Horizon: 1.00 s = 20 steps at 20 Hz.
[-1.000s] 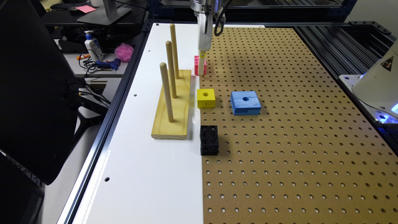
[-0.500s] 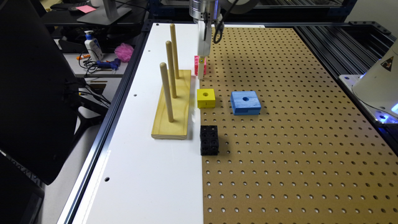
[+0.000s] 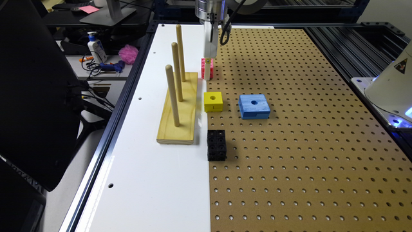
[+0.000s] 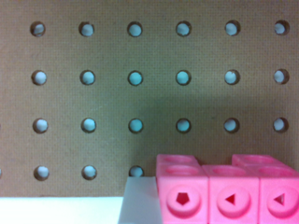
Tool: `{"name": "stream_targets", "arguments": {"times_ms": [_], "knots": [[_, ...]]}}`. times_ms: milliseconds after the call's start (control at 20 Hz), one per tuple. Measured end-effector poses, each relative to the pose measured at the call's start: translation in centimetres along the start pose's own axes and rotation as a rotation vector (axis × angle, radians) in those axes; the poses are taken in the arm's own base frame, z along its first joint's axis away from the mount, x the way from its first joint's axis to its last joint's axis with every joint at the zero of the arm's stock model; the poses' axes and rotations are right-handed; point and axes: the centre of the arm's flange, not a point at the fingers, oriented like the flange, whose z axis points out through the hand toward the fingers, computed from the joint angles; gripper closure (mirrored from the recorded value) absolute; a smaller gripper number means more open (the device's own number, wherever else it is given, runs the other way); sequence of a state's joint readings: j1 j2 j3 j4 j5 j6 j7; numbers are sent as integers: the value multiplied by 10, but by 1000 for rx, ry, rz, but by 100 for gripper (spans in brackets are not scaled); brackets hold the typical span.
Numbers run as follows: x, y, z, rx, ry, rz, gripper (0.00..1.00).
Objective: Pick up pink block.
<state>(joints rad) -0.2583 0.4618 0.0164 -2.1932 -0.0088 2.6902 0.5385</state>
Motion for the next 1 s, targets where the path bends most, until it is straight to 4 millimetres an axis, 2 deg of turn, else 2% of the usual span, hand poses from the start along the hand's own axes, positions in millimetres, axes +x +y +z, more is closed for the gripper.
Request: {"name": "stream_targets", "arguments": {"times_ms": [250,500,700,950,1000], "knots": [[1,0,-6,3,5,0,100],[4,-2,-47,-2,2,0,100],[4,-2,-62,-3,1,0,100],[4,-2,-93,-3,4,0,100],[4,-2,-105,-2,7,0,100]]}}
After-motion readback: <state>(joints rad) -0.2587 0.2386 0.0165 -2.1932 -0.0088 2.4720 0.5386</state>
